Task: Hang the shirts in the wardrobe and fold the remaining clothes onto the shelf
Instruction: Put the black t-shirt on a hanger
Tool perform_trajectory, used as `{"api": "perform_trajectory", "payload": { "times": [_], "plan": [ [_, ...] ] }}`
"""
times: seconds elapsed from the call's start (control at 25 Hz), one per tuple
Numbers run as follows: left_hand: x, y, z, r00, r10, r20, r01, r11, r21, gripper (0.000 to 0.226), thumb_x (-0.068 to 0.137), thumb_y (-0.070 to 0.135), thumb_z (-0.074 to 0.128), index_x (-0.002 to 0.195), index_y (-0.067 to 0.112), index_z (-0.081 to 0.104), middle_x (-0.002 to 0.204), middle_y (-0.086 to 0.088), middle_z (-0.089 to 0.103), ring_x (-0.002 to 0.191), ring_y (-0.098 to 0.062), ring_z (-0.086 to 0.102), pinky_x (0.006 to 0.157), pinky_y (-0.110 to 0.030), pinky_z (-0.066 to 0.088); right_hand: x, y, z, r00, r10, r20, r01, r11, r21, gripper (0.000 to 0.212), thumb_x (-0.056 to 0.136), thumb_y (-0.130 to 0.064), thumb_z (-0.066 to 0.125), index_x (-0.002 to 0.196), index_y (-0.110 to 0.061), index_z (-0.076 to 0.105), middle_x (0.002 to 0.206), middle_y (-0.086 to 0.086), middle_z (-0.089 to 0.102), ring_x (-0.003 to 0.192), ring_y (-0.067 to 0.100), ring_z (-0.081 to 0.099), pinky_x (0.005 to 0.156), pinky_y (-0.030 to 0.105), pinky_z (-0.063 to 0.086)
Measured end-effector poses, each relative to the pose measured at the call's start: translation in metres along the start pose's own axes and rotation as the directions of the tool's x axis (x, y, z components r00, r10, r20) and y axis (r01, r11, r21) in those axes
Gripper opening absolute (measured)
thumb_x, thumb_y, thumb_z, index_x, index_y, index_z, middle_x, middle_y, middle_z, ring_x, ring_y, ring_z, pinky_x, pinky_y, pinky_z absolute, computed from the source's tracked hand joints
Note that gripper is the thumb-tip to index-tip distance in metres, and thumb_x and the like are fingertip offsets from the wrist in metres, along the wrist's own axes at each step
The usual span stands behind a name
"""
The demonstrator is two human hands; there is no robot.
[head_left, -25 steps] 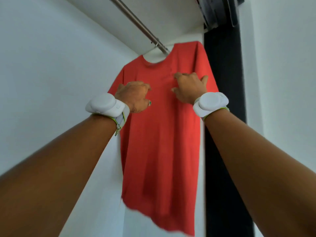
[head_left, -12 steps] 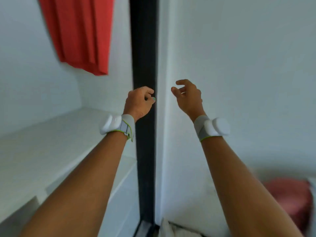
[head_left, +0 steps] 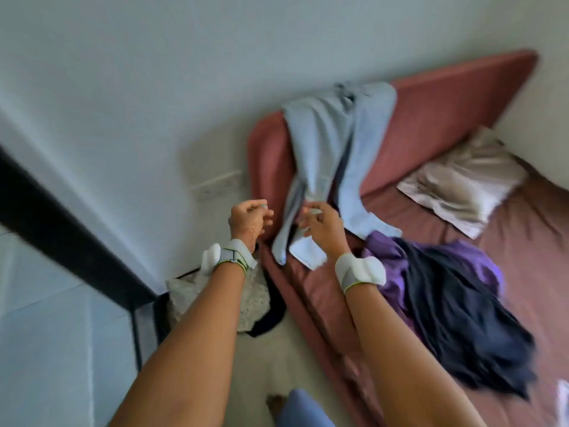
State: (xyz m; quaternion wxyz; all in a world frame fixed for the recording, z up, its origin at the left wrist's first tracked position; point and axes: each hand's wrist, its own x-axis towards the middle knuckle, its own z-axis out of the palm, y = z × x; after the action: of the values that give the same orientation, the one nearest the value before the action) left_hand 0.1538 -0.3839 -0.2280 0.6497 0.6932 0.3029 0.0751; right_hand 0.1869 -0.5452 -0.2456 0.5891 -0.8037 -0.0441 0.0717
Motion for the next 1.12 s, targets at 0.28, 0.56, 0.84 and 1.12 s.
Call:
{"api": "perform_trajectory", "payload": {
  "times": [0.28,0.56,0.84,1.12],
  "plan": [
    [-0.073,-0.089,0.188,0.868,-0.224,0.444,0.051,0.928,0.369,0.011,0.091,0.017,0.059,0.101,0.016,0.064,0.072,0.002,0.067,0.039,0.001,0.056,0.041,-0.016,0.038,-0.107,0.170,-0.164,0.830,0.461,-0.314,-0.479,0.878,0.024,0.009,0.095,-0.022,0.057,0.088,-0.018,0.059,0.075,0.012,0.065,0.055,0.016,0.059,0.054,0.028,0.051],
    [-0.103,-0.164,0.359,0.768,-0.379,0.517,-0.034,0.782,0.623,0.009,0.089,0.015,0.058,0.090,0.017,0.067,0.066,0.002,0.065,0.035,-0.001,0.050,0.033,-0.009,0.030,-0.124,0.313,-0.283,0.580,0.729,-0.364,-0.767,0.639,0.060,0.015,0.088,-0.029,0.063,0.073,-0.025,0.059,0.088,0.011,0.072,0.082,0.027,0.062,0.079,0.041,0.054],
    [-0.109,-0.273,0.475,0.630,-0.525,0.573,-0.293,0.522,0.801,0.014,0.082,0.017,0.067,0.093,0.014,0.075,0.098,-0.010,0.074,0.098,-0.026,0.067,0.092,-0.029,0.051,-0.135,0.438,-0.341,0.280,0.885,-0.372,-0.925,0.352,0.140,0.025,0.085,-0.021,0.066,0.106,-0.011,0.058,0.111,0.015,0.065,0.110,0.033,0.057,0.092,0.033,0.046],
    [-0.099,-0.344,0.516,0.502,-0.596,0.627,-0.589,0.295,0.752,0.046,0.083,0.017,0.066,0.127,0.023,0.056,0.123,-0.008,0.056,0.119,-0.027,0.051,0.101,-0.035,0.043,-0.104,0.515,-0.317,0.370,0.844,-0.388,-0.913,0.253,-0.320,0.052,0.087,-0.021,0.065,0.133,-0.031,0.043,0.131,0.013,0.033,0.120,0.034,0.032,0.092,0.045,0.037]
  ]
}}
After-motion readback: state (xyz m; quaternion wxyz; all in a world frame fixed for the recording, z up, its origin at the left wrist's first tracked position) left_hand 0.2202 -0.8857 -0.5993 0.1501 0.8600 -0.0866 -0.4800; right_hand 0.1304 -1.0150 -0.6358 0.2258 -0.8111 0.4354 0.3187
